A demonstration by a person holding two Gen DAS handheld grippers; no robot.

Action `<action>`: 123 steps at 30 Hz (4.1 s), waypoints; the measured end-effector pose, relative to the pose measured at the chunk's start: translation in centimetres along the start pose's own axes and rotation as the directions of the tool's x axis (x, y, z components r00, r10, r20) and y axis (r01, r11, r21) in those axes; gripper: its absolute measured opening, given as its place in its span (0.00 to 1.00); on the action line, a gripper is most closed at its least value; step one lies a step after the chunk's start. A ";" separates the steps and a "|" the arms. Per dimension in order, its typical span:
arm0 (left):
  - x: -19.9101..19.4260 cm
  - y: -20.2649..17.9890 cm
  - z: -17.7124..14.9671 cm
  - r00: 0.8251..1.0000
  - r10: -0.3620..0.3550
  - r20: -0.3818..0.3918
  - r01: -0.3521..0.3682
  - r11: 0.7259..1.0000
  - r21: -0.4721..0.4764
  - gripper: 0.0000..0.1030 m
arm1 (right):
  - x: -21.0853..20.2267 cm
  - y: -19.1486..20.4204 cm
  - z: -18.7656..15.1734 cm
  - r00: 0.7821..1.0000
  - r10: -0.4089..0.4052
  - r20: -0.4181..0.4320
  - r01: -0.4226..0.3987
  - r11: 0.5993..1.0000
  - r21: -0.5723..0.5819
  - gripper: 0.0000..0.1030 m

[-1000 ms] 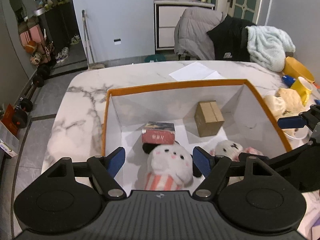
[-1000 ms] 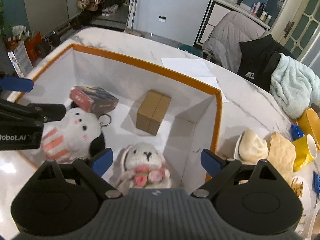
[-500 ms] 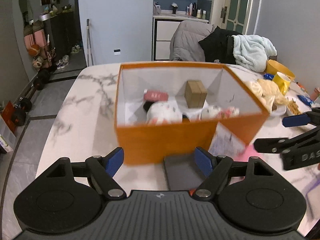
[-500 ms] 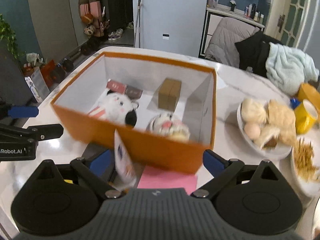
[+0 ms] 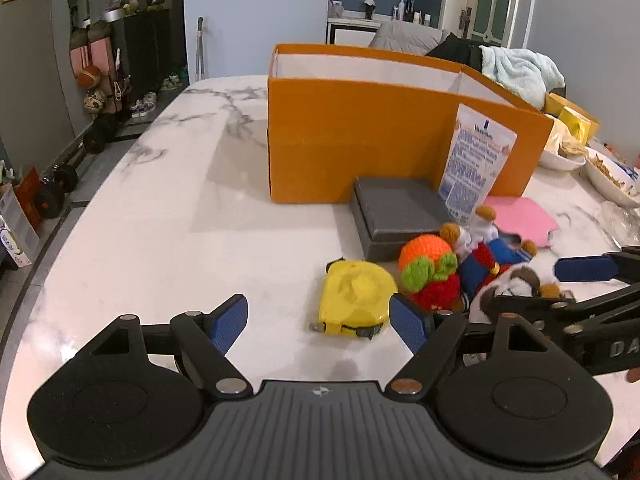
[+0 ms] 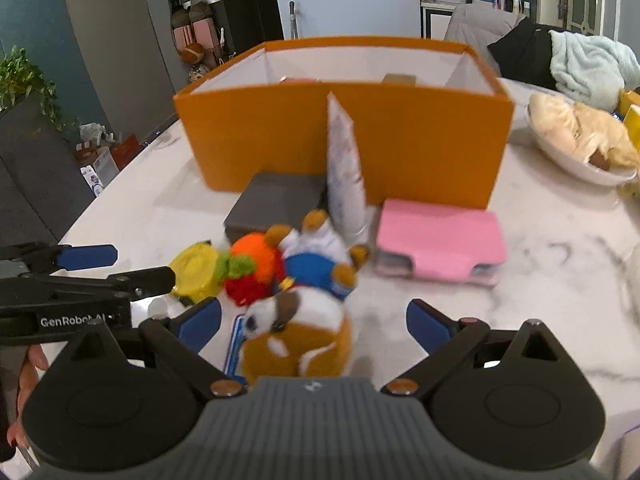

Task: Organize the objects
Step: 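Move the left gripper to the yellow tape measure while the right moves to the brown-and-white plush dog, then grasp the yellow tape measure with the left gripper while the right grasps the plush dog, then lift the tape measure and plush dog and carry both over the orange box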

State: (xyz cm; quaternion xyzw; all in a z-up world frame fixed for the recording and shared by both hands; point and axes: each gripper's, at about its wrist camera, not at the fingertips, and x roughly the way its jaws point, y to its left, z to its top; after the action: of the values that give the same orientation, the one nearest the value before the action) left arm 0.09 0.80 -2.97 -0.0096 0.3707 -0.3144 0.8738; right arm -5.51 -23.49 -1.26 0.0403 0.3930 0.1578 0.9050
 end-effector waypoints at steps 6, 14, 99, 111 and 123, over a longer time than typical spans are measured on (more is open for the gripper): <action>0.9 0.4 -0.4 1.000 -0.006 -0.008 0.006 1.000 -0.019 0.89 | 1.4 0.1 -0.4 0.997 -0.072 0.030 0.073 0.996 -0.049 0.95; 1.5 -0.7 -0.4 0.999 -0.040 -0.002 0.040 0.999 0.014 0.89 | 0.3 -3.5 -1.7 0.992 -0.109 0.061 0.106 0.993 0.049 0.94; 3.7 -2.4 -1.6 0.983 0.084 0.165 -0.083 0.996 -0.013 0.57 | 2.6 -2.7 -2.4 0.992 -0.048 0.120 0.054 0.997 -0.048 0.63; 3.1 -2.0 -1.7 0.984 0.086 0.157 -0.076 0.995 -0.065 0.57 | 0.6 -2.7 -2.7 0.984 -0.039 0.175 0.041 0.999 -0.011 0.56; 1.1 -1.7 -1.6 0.975 0.099 0.198 -0.085 0.993 -0.076 0.57 | -3.4 -3.3 -2.8 0.967 0.014 0.254 -0.038 0.995 0.088 0.57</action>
State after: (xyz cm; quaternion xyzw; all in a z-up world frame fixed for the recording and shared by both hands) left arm -1.26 -0.80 -4.39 -0.0535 0.2906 -0.2583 0.9198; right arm -8.84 -27.83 -1.49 0.1070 0.2807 0.1448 0.9428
